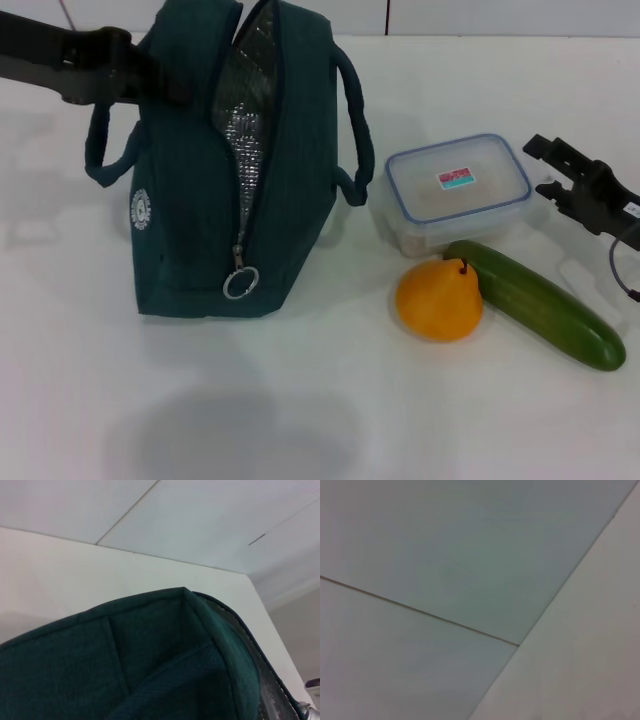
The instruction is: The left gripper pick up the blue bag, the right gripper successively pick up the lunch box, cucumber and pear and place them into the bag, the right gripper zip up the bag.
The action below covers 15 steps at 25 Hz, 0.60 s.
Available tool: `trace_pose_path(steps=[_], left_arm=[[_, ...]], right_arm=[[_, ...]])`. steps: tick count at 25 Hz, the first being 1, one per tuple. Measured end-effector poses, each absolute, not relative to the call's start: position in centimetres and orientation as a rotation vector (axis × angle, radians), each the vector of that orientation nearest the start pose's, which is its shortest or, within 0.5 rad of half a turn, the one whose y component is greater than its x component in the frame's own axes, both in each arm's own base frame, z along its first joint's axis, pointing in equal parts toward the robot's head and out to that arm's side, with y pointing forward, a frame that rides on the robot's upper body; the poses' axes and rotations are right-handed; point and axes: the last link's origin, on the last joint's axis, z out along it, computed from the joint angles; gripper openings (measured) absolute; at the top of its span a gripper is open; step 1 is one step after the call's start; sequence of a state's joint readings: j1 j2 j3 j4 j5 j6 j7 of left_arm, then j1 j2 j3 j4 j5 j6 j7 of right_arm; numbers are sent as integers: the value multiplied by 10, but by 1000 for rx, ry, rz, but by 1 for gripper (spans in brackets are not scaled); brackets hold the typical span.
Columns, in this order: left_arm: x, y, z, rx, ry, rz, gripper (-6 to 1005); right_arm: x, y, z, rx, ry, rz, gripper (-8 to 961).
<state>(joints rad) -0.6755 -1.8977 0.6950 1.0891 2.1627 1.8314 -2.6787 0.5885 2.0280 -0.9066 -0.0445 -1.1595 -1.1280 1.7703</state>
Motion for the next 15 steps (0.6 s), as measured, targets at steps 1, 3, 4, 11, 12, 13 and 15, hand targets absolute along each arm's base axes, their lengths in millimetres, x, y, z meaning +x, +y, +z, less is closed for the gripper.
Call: trace_pose_path(steps=[1, 3, 4, 11, 12, 13, 15], left_arm=[[-201, 371, 126, -2439, -1689, -427, 42], [-201, 371, 126, -2439, -1688, -427, 42], [-200, 371, 126, -2440, -1688, -427, 42], [-200, 371, 125, -2451, -1673, -425, 42], [-199, 371, 125, -2451, -1672, -425, 42], [-199, 371, 125, -2452, -1672, -425, 42], [-199, 371, 125, -2453, -1671, -425, 42]], right_arm=[[302, 353, -41, -1699, 1834, 1229, 876], [299, 358, -43, -1702, 1836, 1217, 876], [297, 360, -44, -1704, 1834, 1210, 876], [286, 373, -47, -1738, 1821, 1177, 875], [286, 372, -49, -1741, 1825, 1173, 875], [285, 372, -50, -1742, 1830, 1168, 875], [285, 372, -51, -1742, 1837, 1163, 875]])
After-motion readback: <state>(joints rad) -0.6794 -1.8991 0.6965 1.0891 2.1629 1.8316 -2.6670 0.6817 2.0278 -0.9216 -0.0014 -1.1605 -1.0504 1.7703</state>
